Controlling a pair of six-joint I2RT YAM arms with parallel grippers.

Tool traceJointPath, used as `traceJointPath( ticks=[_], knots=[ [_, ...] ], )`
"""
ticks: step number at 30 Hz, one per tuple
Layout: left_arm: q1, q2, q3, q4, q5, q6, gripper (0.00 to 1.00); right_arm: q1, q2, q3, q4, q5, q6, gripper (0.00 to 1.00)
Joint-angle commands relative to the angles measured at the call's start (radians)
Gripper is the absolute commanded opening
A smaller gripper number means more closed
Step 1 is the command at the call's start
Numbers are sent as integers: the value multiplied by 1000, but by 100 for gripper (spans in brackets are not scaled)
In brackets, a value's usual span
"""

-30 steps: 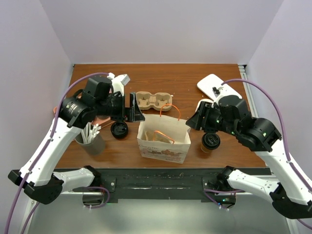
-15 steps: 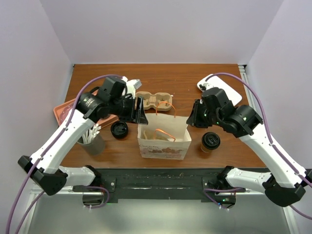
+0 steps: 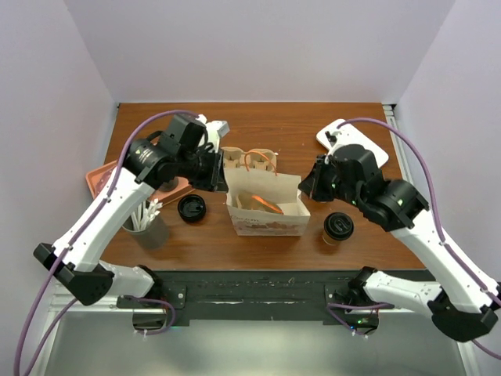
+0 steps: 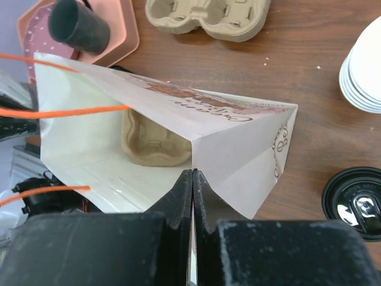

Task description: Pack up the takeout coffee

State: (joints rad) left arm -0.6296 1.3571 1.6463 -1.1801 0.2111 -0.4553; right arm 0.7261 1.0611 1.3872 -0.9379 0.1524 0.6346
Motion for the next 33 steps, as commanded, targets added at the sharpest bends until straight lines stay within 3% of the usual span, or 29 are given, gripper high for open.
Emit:
traceJointPath(
  ticks=[1,3,6,9,17,23,26,27,33],
  knots=[
    [-1,-78,-55,132,88,13,33,4,-90,-120,194,-22,-41,0],
    [-1,-84,-65,105,86,14,51,4,-150,-199,243,-34,-46,0],
    [-2,-98,-43,40,39,21,61,4,-214,-261,270,-63,-68,0],
    [-2,-118,-55,17,2,14,66,3,-275,-319,307,-80,-78,0],
    [-1,-108,-80,60,-32,4,67,3,-308,-352,352,-83,-115,0],
    [-1,-73,-103,93,-13,-11,63,3,-329,-381,428,-91,-128,0],
    [-2,-78,-103,111,13,-23,52,3,-337,-398,467,-89,-108,0],
    [-1,-87,-100,120,13,-17,43,3,-342,-404,478,-90,-102,0],
    [-2,-142,-134,270,127,72,24,4,-433,-494,562,-128,-110,0]
  ],
)
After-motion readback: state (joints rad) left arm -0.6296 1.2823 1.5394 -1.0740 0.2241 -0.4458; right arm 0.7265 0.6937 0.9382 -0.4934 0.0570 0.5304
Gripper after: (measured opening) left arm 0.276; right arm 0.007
